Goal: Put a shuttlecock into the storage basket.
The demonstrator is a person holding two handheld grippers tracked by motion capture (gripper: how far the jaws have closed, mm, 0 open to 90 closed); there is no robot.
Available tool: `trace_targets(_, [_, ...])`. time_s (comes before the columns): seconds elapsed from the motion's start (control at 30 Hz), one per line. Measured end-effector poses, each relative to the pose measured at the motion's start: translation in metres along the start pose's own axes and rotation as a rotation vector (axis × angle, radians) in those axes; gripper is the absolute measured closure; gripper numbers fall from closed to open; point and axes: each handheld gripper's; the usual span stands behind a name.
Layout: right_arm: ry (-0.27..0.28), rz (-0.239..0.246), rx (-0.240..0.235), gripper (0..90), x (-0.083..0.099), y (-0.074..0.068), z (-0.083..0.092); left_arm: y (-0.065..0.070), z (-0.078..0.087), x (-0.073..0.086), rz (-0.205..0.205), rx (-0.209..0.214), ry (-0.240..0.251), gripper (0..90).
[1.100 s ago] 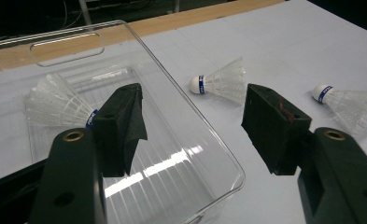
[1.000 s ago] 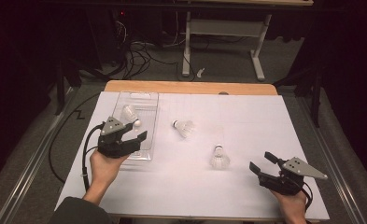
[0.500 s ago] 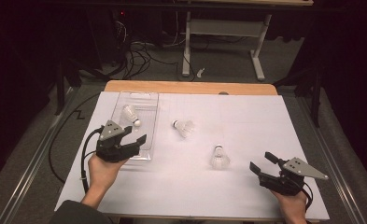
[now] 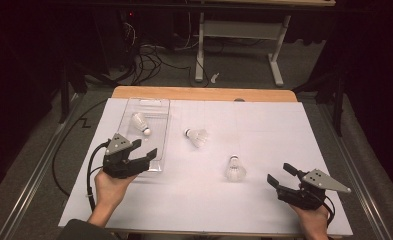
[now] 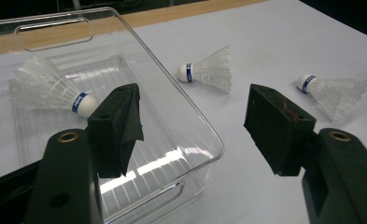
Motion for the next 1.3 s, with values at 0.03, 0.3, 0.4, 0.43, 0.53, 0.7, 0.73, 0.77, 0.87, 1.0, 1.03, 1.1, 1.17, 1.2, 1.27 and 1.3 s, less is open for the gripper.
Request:
trace_targets(0.03, [0.000, 0.001, 0.001, 26.9, 0.000, 0.000, 0.000, 0.000, 0.000, 0.001, -0.001, 0.003, 0.000, 36.8])
trace_targets(0.3, [0.001, -0.001, 0.000, 26.9, 0.000, 0.000, 0.000, 0.003, 0.002, 0.004, -0.001, 0.024, 0.003, 37.2])
trace_targets(0.4, [0.001, -0.002, 0.000, 26.9, 0.000, 0.000, 0.000, 0.005, 0.002, 0.005, -0.004, 0.028, 0.005, 36.9])
trace_targets(0.43, [0.001, -0.001, 0.000, 27.0, 0.000, 0.000, 0.000, 0.005, 0.002, 0.006, -0.004, 0.029, 0.009, 36.5])
trace_targets(0.53, [0.002, 0.000, -0.001, 27.0, 0.000, 0.000, 0.000, 0.008, 0.002, 0.006, -0.003, 0.035, 0.014, 36.1])
trace_targets(0.7, [0.003, 0.001, -0.002, 27.0, 0.000, 0.000, 0.000, 0.011, -0.001, 0.007, -0.012, 0.044, 0.007, 35.9])
trace_targets(0.73, [0.002, 0.000, -0.001, 27.0, 0.000, 0.000, 0.000, 0.012, -0.001, 0.007, -0.014, 0.047, 0.004, 36.0])
trace_targets(0.77, [0.002, -0.001, -0.001, 27.0, 0.000, 0.000, 0.000, 0.012, -0.001, 0.007, -0.016, 0.048, 0.004, 35.9])
trace_targets(0.87, [0.002, -0.001, -0.001, 27.0, 0.000, 0.000, 0.000, 0.014, -0.003, 0.006, -0.019, 0.054, 0.003, 36.0])
trace_targets(1.0, [0.003, 0.001, -0.002, 27.0, 0.000, 0.000, 0.000, 0.016, -0.004, 0.006, -0.023, 0.061, 0.001, 35.9])
trace_targets(1.03, [0.003, 0.001, -0.002, 27.0, 0.000, 0.000, 0.000, 0.017, -0.004, 0.006, -0.023, 0.060, 0.003, 35.9])
trace_targets(1.1, [0.002, 0.001, -0.003, 27.0, 0.000, 0.000, 0.000, 0.018, -0.004, 0.006, -0.024, 0.063, 0.003, 36.0])
trace_targets(1.17, [0.002, 0.000, -0.002, 27.0, 0.000, 0.000, 0.000, 0.019, -0.005, 0.005, -0.029, 0.067, 0.006, 36.5])
trace_targets(1.2, [0.002, -0.001, -0.003, 27.0, 0.000, 0.000, 0.000, 0.019, -0.006, 0.005, -0.033, 0.068, 0.001, 36.6])
trace_targets(1.27, [0.002, -0.001, -0.003, 27.0, 0.000, 0.000, 0.000, 0.020, -0.007, 0.005, -0.034, 0.072, 0.001, 36.9])
trace_targets(1.3, [0.001, -0.001, -0.003, 27.0, 0.000, 0.000, 0.000, 0.020, -0.008, 0.005, -0.037, 0.073, 0.000, 36.9])
Point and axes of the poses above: each handheld gripper's, and its own axes: z roughly backward along the jaws, x roughly out of its underside, y roughly to its right, and after that the axes turned 6 degrees about -x, right-handed
